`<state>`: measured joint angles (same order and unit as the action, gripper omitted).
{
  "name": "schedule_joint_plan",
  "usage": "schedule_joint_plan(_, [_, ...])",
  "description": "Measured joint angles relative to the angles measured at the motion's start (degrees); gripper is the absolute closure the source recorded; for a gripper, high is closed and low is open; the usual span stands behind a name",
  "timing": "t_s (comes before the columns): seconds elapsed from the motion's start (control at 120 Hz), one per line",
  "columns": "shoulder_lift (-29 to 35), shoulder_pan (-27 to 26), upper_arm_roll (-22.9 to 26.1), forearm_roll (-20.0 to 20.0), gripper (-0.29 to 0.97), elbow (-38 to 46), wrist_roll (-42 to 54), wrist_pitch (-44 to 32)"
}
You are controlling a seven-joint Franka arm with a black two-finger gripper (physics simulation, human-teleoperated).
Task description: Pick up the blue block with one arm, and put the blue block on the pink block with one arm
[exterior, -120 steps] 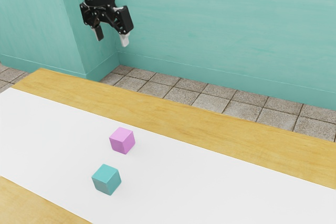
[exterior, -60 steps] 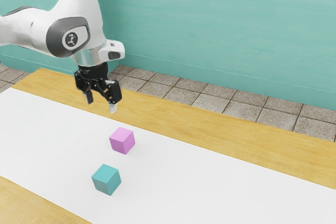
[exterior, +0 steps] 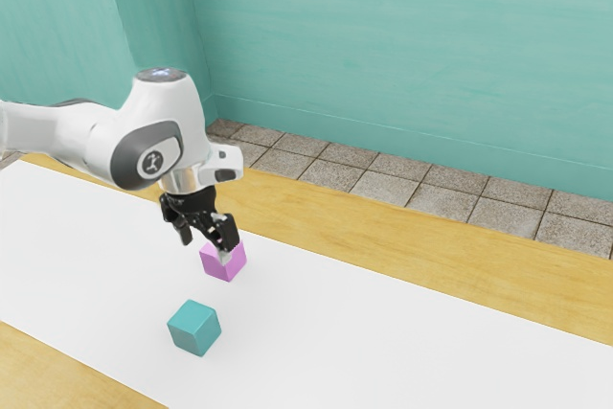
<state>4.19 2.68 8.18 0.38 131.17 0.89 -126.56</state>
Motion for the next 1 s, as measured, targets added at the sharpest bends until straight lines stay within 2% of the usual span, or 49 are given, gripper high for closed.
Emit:
schedule_joint_plan(0.425, [0.42,0.14,-0.35,-0.71,0.00,9.82,0.09,-7.84])
schedule_joint_plan(1.0, [-1.63,-0.14,-0.36,-1.68,0.00,14.83,0.03,-13.82])
